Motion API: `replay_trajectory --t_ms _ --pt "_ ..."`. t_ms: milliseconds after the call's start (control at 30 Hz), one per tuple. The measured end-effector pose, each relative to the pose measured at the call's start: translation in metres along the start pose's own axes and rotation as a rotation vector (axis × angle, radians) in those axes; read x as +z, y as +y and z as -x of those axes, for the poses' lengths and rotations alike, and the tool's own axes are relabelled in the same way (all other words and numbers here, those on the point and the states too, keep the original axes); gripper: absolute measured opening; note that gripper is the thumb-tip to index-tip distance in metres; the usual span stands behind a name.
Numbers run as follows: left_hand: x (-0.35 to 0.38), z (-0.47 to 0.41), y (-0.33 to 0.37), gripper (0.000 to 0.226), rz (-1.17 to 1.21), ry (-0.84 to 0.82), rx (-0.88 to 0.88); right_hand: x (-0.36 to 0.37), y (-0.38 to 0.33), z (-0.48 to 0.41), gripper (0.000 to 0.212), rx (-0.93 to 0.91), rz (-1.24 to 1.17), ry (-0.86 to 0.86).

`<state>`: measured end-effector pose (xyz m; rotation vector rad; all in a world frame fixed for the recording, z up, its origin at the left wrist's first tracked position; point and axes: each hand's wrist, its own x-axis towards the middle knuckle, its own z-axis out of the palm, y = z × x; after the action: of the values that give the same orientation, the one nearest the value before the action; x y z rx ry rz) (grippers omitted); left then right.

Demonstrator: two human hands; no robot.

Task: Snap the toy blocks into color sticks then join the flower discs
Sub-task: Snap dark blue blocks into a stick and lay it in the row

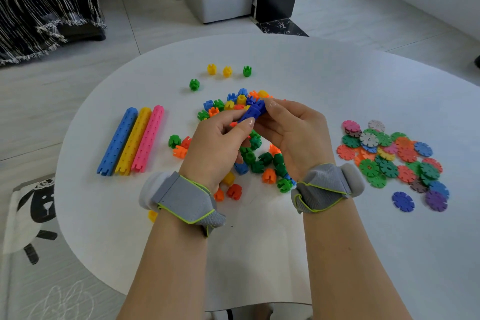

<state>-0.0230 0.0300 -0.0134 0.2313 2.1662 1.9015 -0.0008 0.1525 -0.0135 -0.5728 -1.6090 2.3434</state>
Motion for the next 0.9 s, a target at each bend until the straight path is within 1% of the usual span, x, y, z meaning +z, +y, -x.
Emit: replay_trajectory --t_ms 200,433,500,700,900 --pt "-0.003 0.003 0.002 0.022 0.011 -0.004 0.011 0.001 0.001 0.0 0.014 -0.046 0.027 -0.02" --pt "-0.007 0.003 0.003 0.021 0.022 -0.021 -0.004 0.002 0.003 -0.002 0.015 -0.073 0.033 -0.046" --pt "-0.009 0.003 0.004 0.024 0.012 -0.025 -0.007 0.002 0.004 -0.003 0.016 -0.086 0.059 -0.057" --pt "-0.014 0.003 0.004 0.022 0.017 -0.016 0.033 0.005 0.006 -0.004 0.016 -0.086 0.055 -0.089" --pt "-0.015 0.0 -0.001 0.023 0.001 -0.009 0.035 0.01 0.009 -0.003 0.013 -0.102 0.025 -0.064"
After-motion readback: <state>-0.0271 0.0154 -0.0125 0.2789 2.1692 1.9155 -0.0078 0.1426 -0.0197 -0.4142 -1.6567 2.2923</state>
